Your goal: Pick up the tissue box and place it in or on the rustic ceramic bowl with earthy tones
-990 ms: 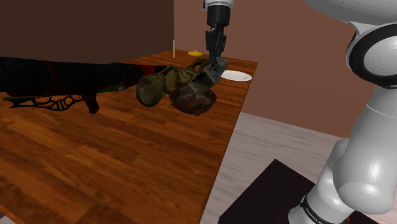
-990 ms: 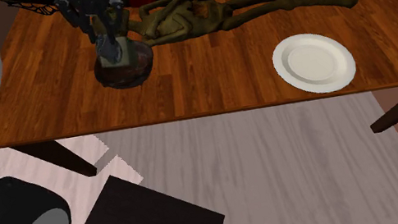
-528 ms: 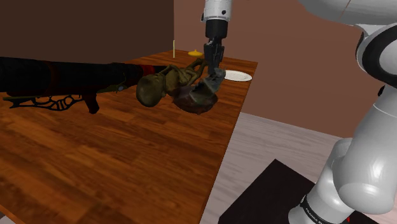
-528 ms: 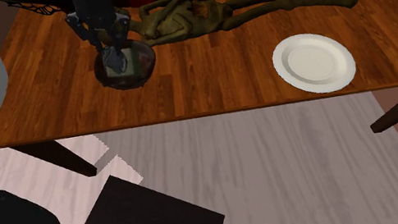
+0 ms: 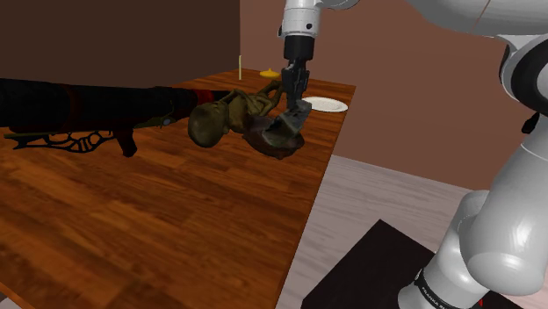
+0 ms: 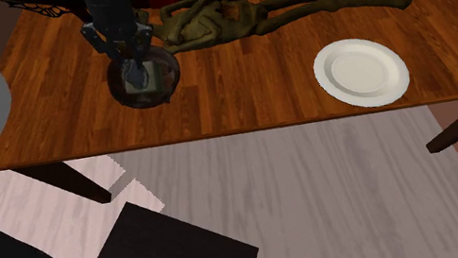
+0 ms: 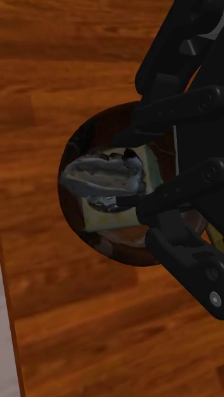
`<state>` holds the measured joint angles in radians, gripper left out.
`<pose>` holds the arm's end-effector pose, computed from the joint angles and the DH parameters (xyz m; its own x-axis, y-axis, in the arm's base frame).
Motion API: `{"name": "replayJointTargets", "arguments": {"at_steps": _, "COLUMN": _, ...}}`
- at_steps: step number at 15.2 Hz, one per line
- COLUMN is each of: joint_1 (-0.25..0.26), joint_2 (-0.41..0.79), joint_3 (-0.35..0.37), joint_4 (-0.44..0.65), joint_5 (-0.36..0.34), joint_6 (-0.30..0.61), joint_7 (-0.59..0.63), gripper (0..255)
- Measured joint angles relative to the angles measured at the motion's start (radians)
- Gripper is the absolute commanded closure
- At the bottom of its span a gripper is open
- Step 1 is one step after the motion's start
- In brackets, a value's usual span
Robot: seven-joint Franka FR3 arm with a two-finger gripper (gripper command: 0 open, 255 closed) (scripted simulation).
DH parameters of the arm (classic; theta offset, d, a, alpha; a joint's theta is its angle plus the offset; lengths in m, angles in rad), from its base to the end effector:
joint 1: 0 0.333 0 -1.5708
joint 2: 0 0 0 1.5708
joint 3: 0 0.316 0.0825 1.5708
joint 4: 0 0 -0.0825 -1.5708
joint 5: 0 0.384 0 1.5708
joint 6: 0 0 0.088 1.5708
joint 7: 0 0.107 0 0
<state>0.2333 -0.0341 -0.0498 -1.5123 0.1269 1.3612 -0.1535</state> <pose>0.5097 0.1099 0.6537 0.9306 0.3536 -0.0942 0.3388 -0.9298 -0.1438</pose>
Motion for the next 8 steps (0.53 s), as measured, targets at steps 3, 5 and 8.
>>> {"name": "replayJointTargets", "arguments": {"at_steps": 3, "joint_1": 0.0, "joint_2": 0.004, "joint_3": 0.0, "joint_4": -0.001, "joint_5": 0.0, "joint_6": 0.001, "joint_7": -0.001, "gripper": 0}}
{"name": "replayJointTargets", "arguments": {"at_steps": 5, "joint_1": 0.0, "joint_2": 0.007, "joint_3": 0.0, "joint_4": -0.001, "joint_5": 0.0, "joint_6": 0.0, "joint_7": -0.001, "gripper": 0}}
{"name": "replayJointTargets", "arguments": {"at_steps": 8, "joint_1": 0.0, "joint_2": 0.006, "joint_3": 0.0, "joint_4": -0.002, "joint_5": 0.0, "joint_6": 0.0, "joint_7": -0.001, "gripper": 0}}
